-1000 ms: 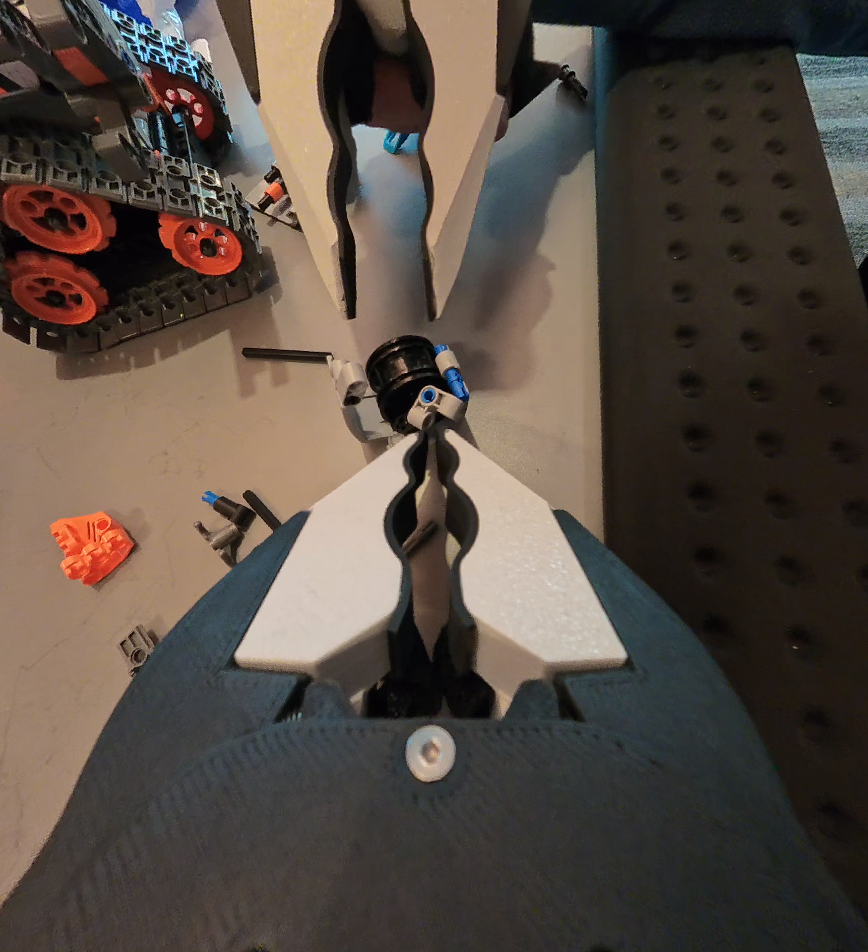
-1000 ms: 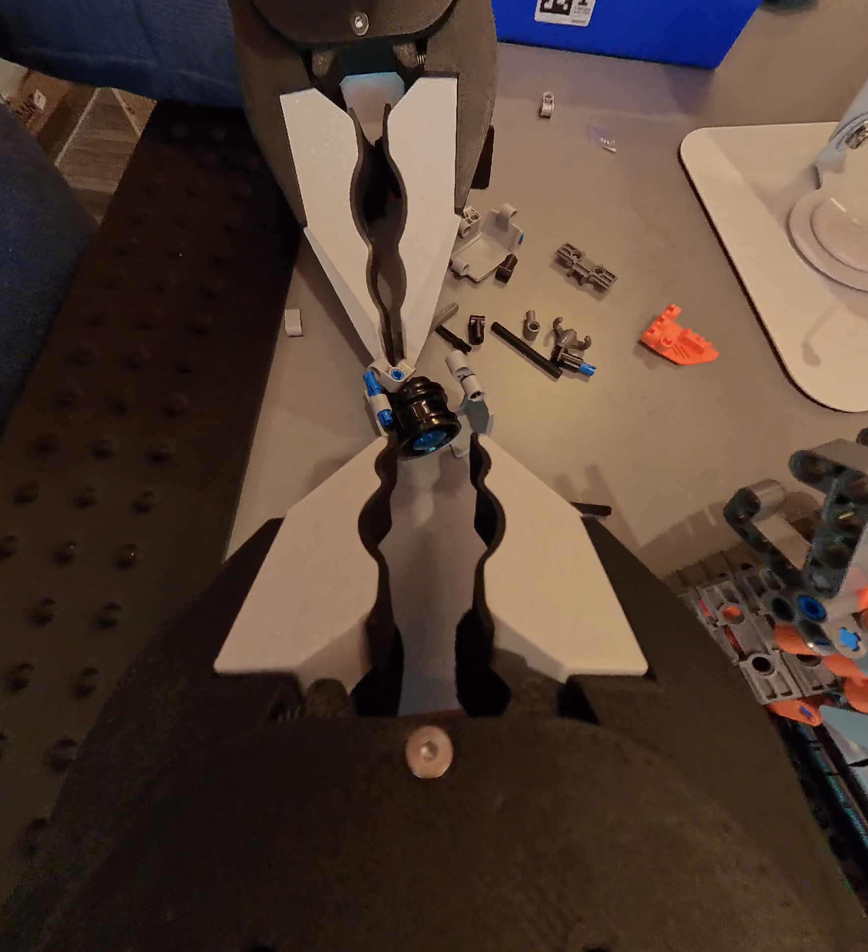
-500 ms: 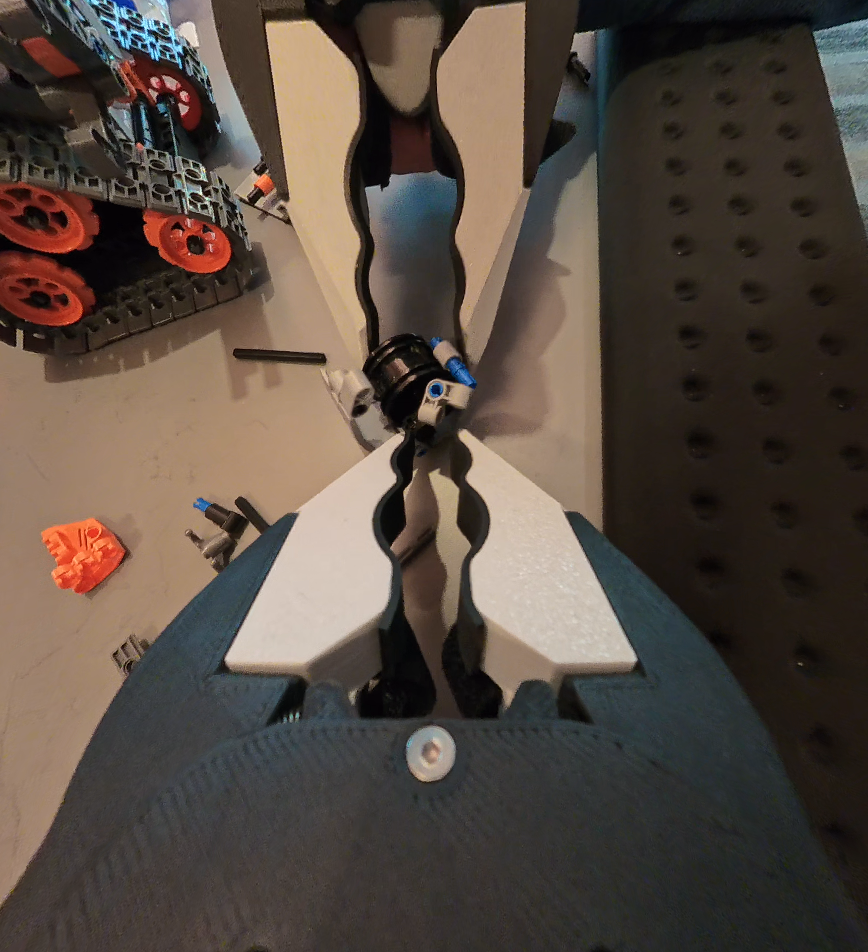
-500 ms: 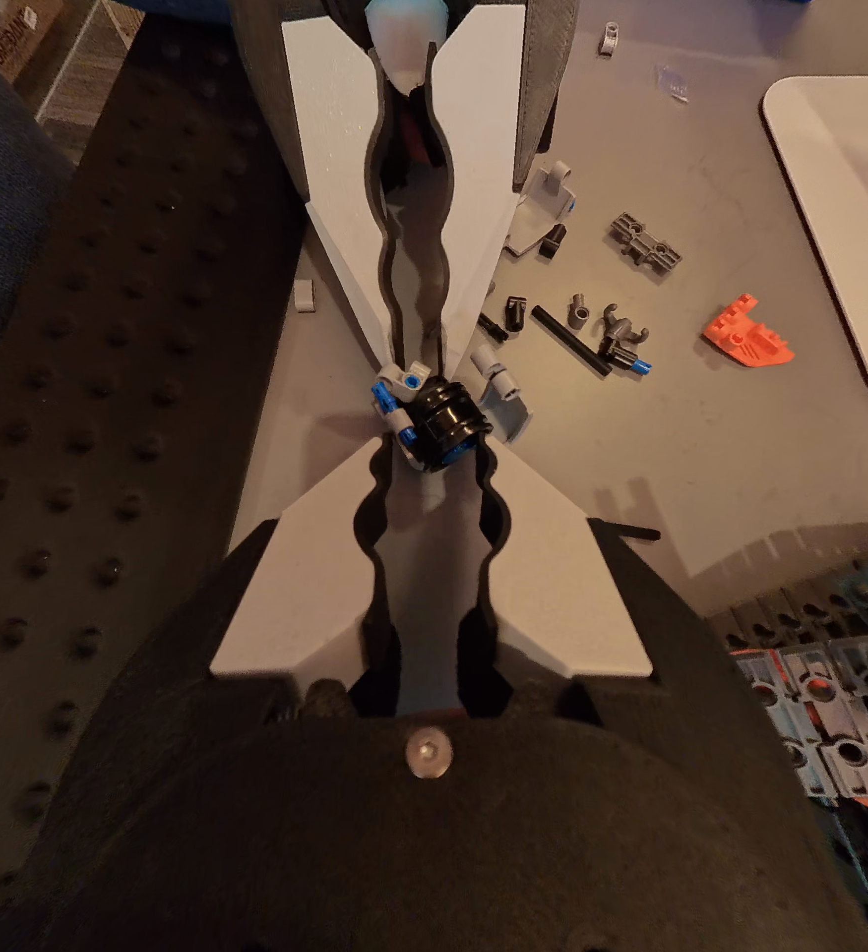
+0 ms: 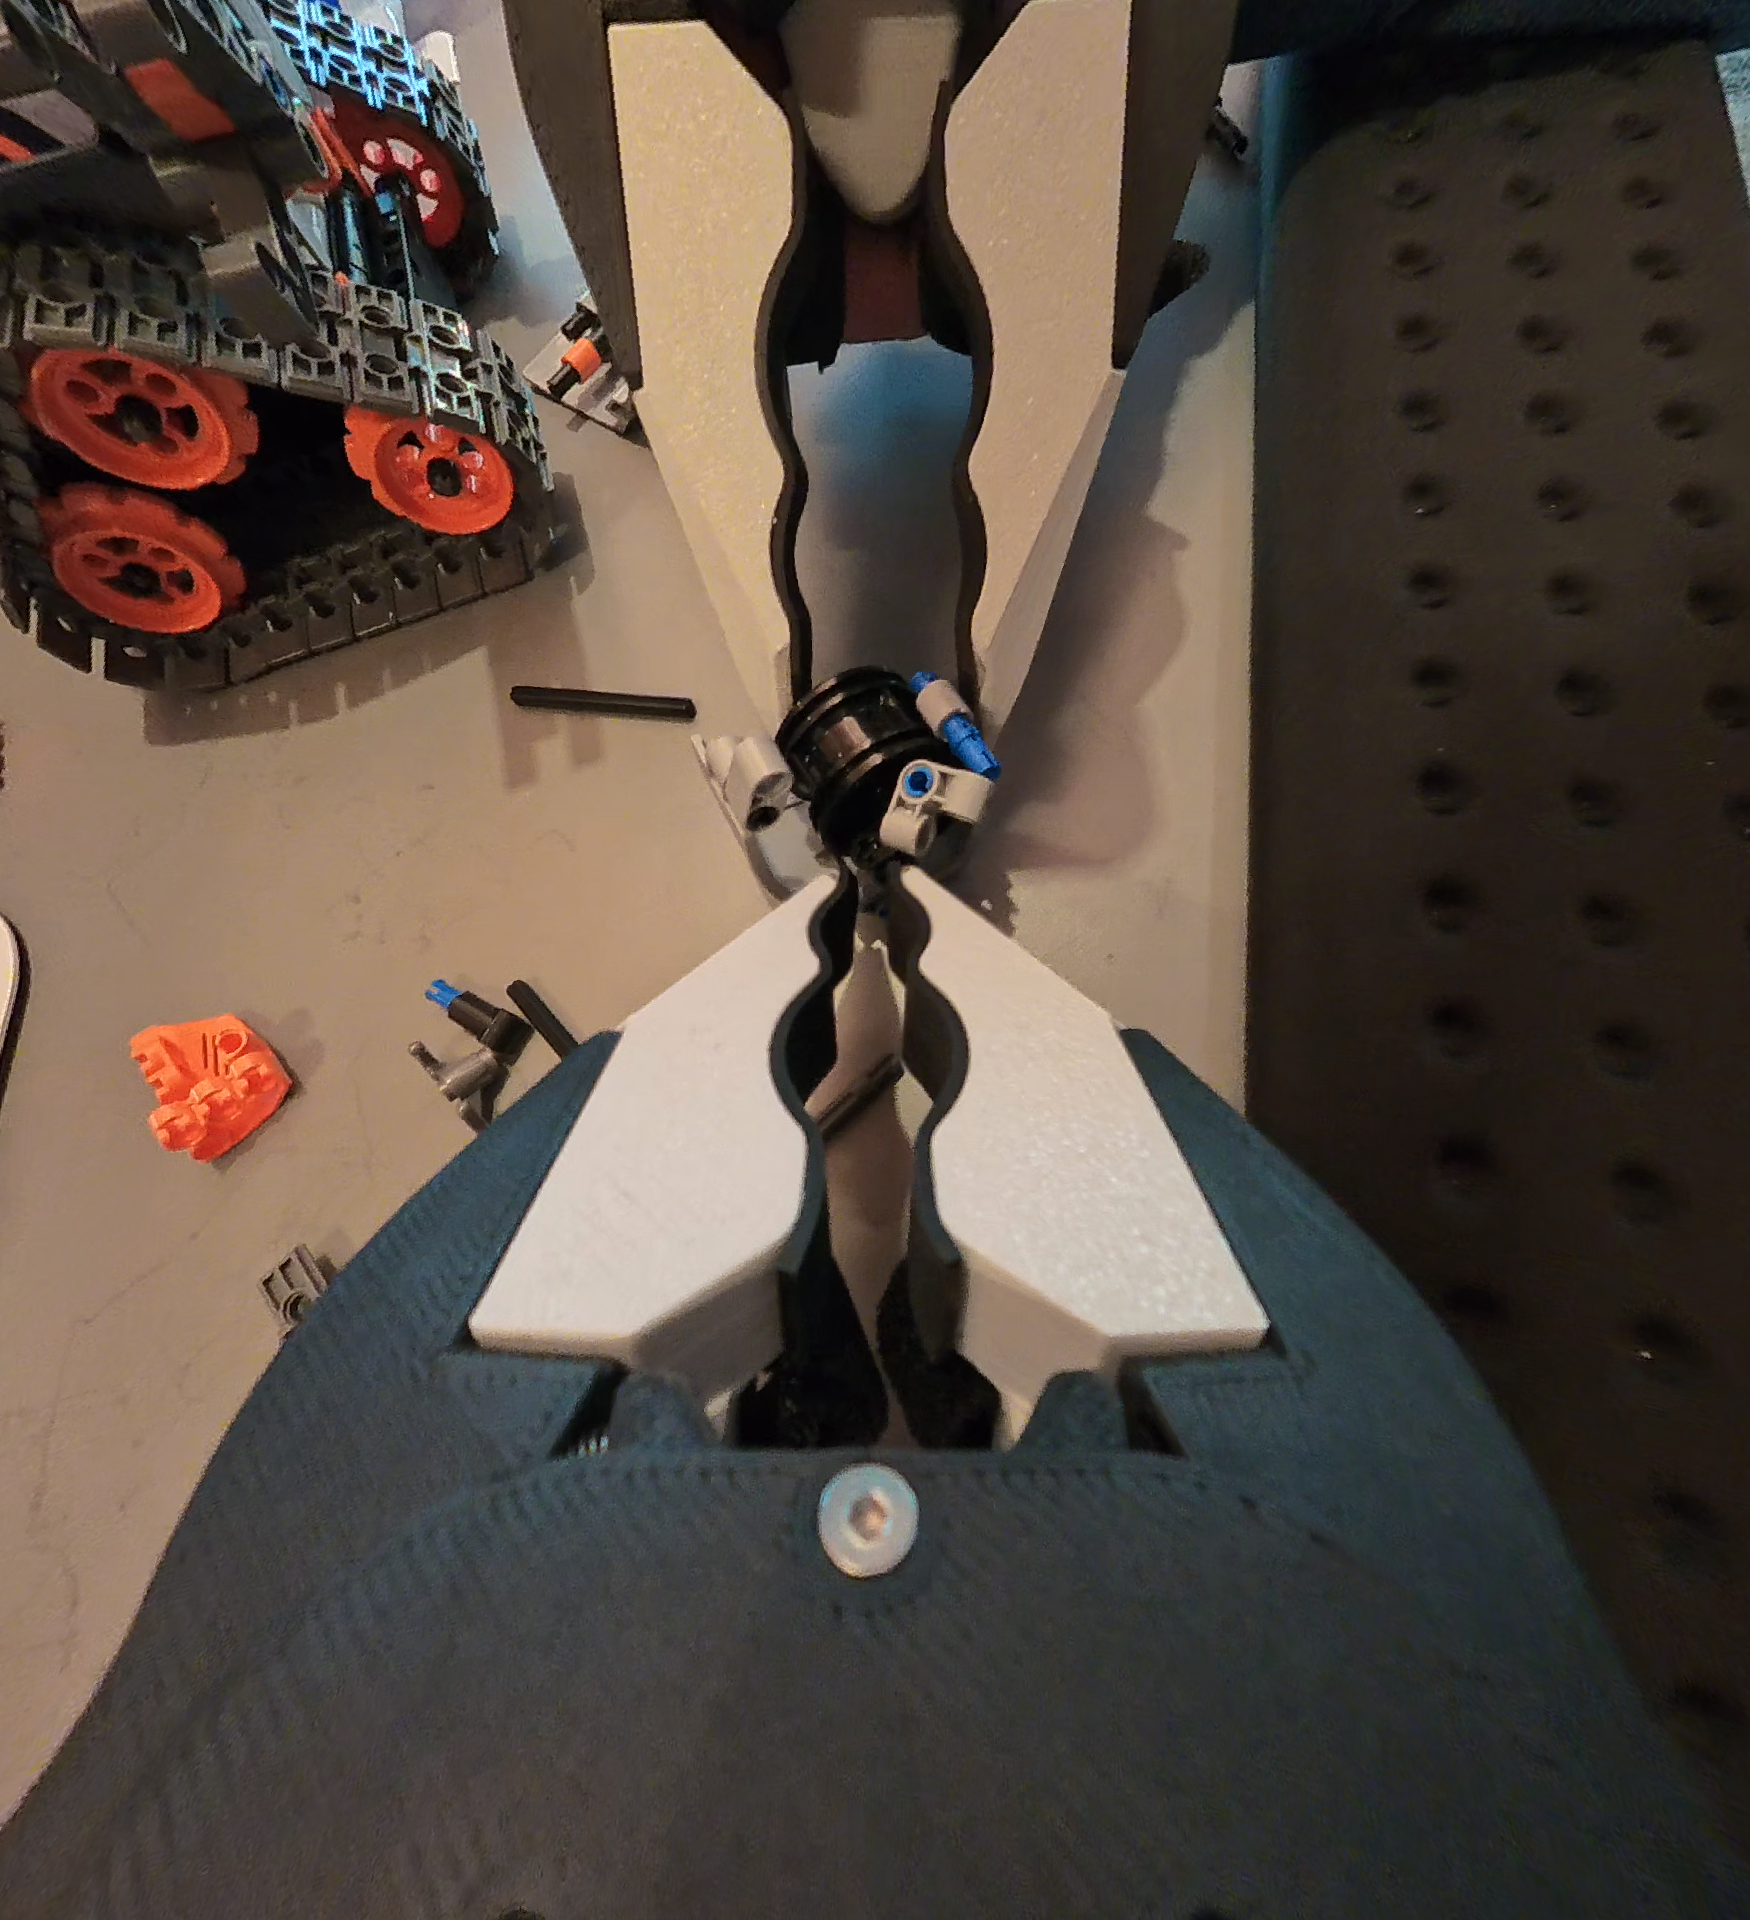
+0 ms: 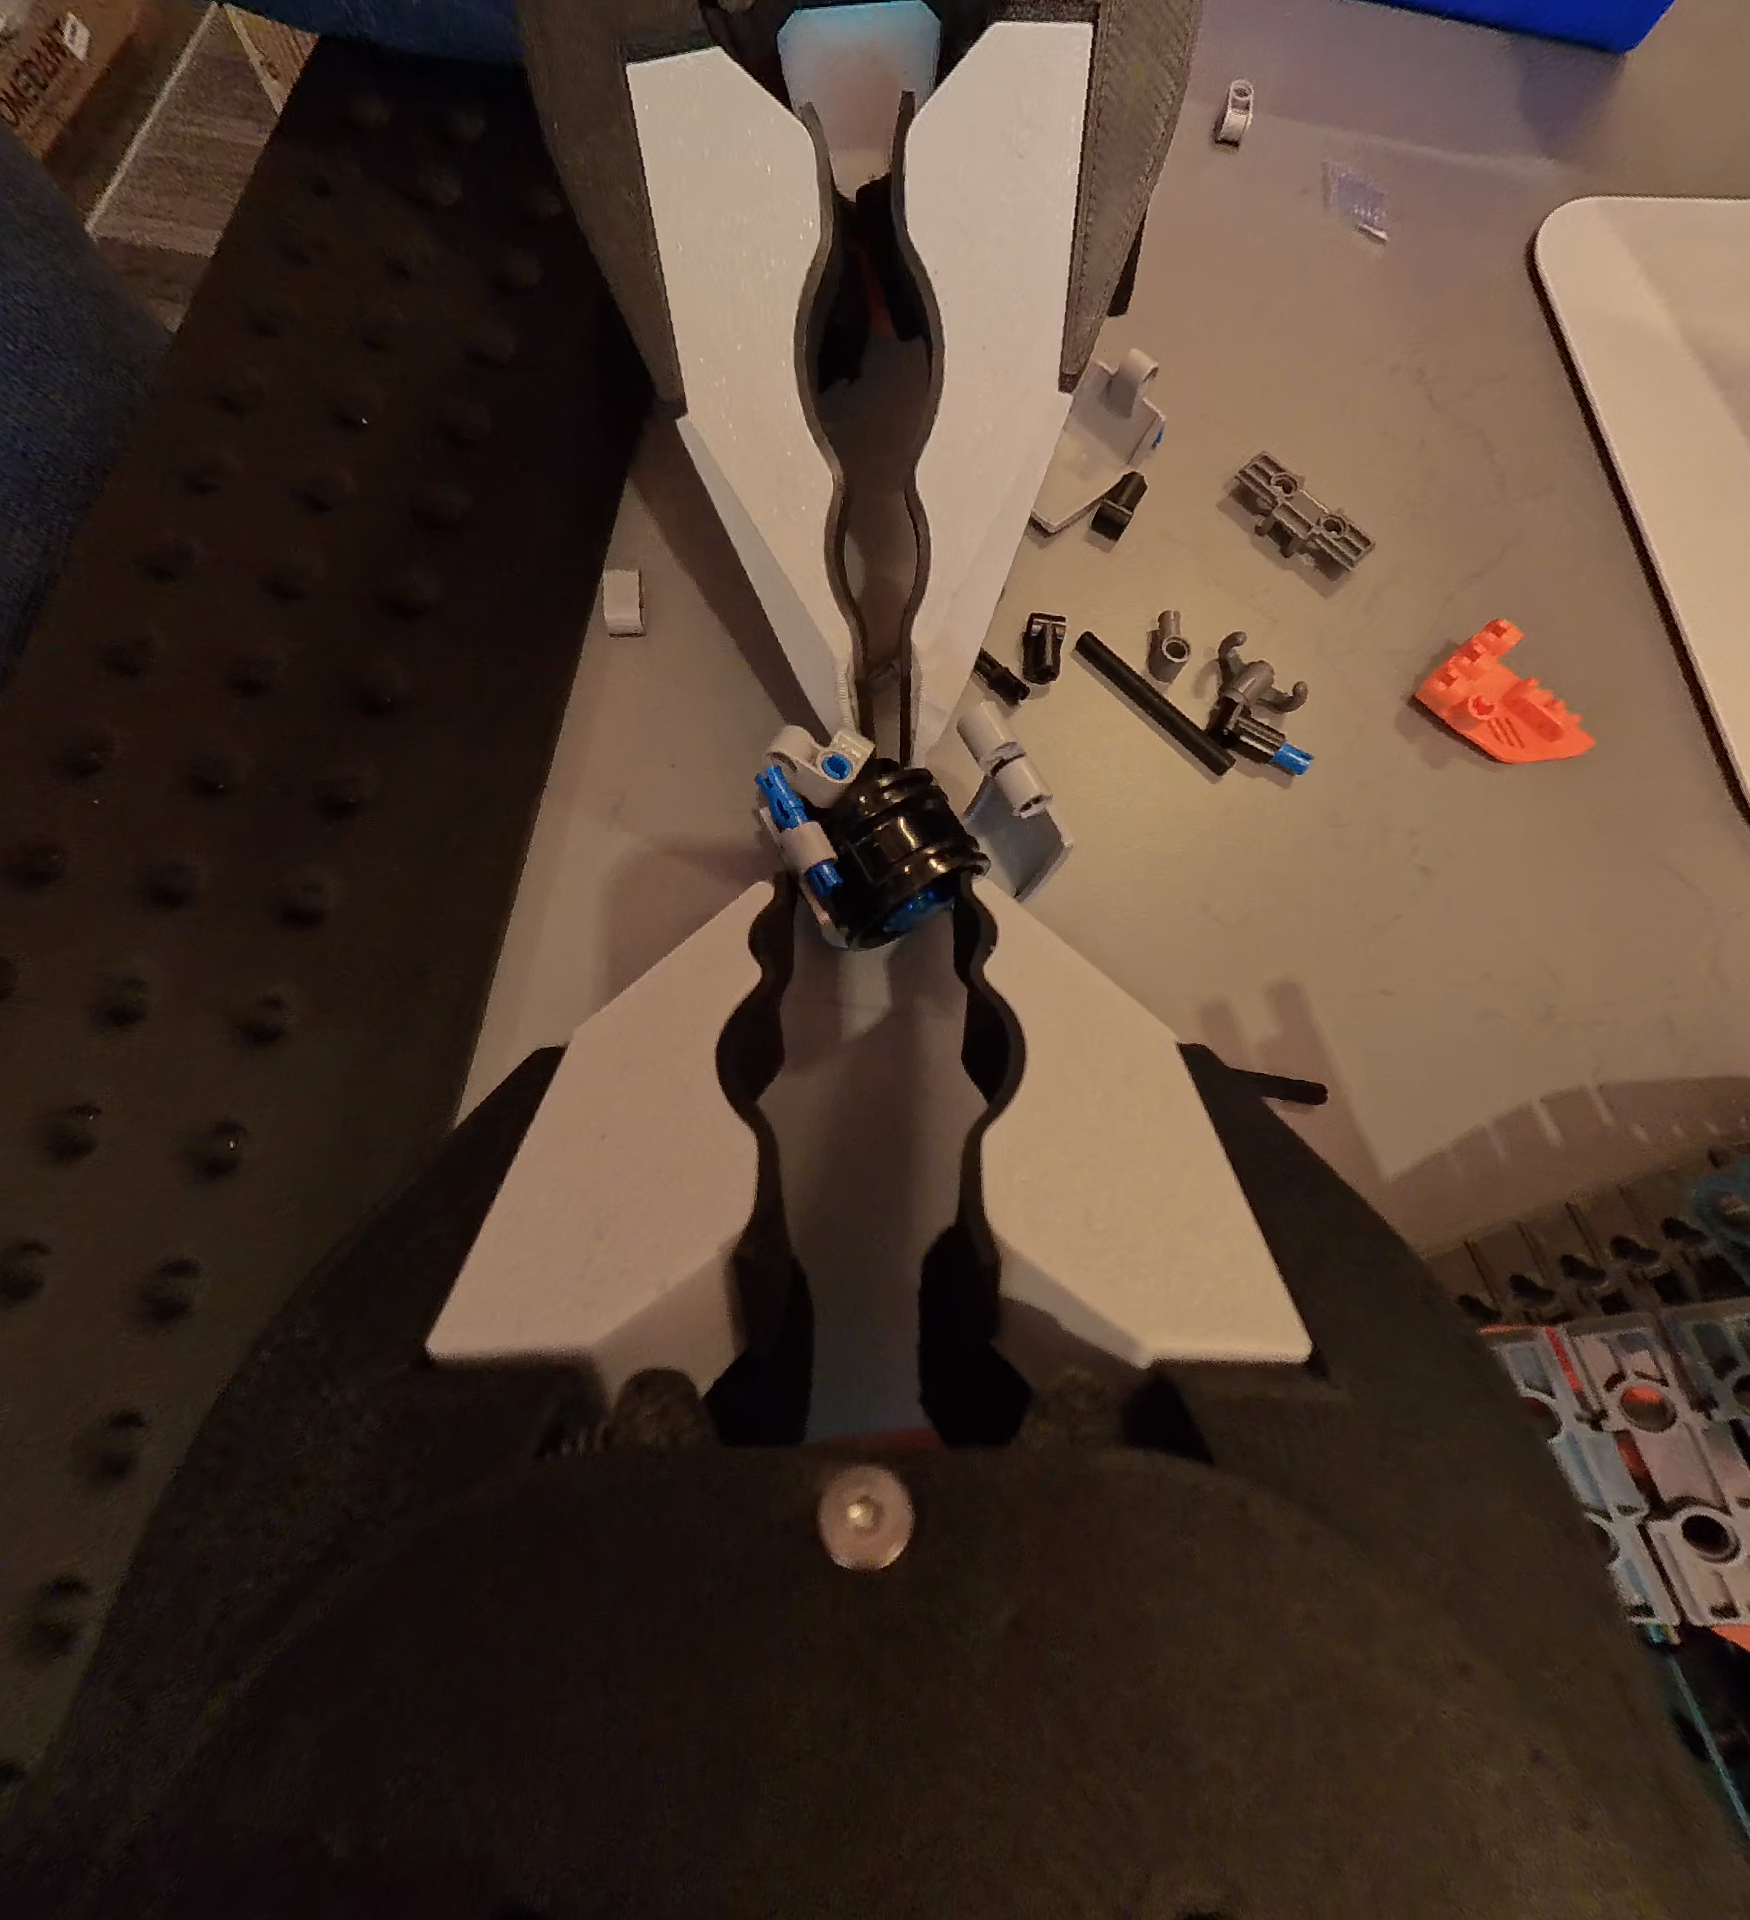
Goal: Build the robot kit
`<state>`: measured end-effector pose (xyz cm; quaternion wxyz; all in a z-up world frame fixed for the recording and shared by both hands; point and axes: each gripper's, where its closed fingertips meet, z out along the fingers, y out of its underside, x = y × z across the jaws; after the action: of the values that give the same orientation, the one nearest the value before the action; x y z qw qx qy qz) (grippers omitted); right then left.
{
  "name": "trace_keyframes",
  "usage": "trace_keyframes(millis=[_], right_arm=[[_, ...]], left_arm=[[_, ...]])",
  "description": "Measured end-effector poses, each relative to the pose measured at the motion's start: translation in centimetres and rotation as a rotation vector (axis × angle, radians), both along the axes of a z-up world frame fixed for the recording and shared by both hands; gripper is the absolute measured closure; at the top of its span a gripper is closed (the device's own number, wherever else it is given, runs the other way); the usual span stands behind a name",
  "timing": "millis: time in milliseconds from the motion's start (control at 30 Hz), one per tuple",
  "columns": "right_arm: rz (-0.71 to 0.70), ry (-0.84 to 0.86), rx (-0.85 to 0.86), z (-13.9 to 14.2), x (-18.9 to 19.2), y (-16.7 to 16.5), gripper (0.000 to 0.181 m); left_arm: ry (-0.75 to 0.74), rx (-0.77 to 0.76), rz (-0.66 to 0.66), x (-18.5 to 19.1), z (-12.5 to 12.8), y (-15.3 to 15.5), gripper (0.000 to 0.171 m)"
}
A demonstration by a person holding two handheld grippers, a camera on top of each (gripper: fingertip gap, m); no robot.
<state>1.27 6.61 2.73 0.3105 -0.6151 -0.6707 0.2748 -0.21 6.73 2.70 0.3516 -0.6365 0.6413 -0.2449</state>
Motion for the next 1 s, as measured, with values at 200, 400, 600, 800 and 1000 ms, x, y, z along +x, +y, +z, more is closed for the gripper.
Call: trace_keyframes(millis=[200, 400, 600, 800, 1000], right_arm=[[-0.007, 0.003, -0.005, 0.0, 0.1, 0.2, 0.153], [-0.005, 0.011, -0.012, 0.1, 0.0, 0.1, 0.153], [0.000, 0.011, -0.011, 0.1, 0.0, 0.1, 0.153], [-0.010, 0.043, -0.018, 0.7, 0.1, 0.3, 0.153], [-0.028, 0.120, -0.023, 2.2, -0.1, 0.7, 0.153]], left_arm=[[-0.025, 0.000, -0.028, 0.1, 0.5, -0.5, 0.159], [-0.041, 0.019, -0.056, 0.6, 0.9, -1.2, 0.154], [-0.049, 0.030, -0.051, 0.9, 1.0, -1.1, 0.157], [-0.089, 0.024, -0.037, 1.0, 1.8, -0.8, 0.158], [-0.177, -0.014, -0.010, 0.9, 3.3, -0.3, 0.158]])
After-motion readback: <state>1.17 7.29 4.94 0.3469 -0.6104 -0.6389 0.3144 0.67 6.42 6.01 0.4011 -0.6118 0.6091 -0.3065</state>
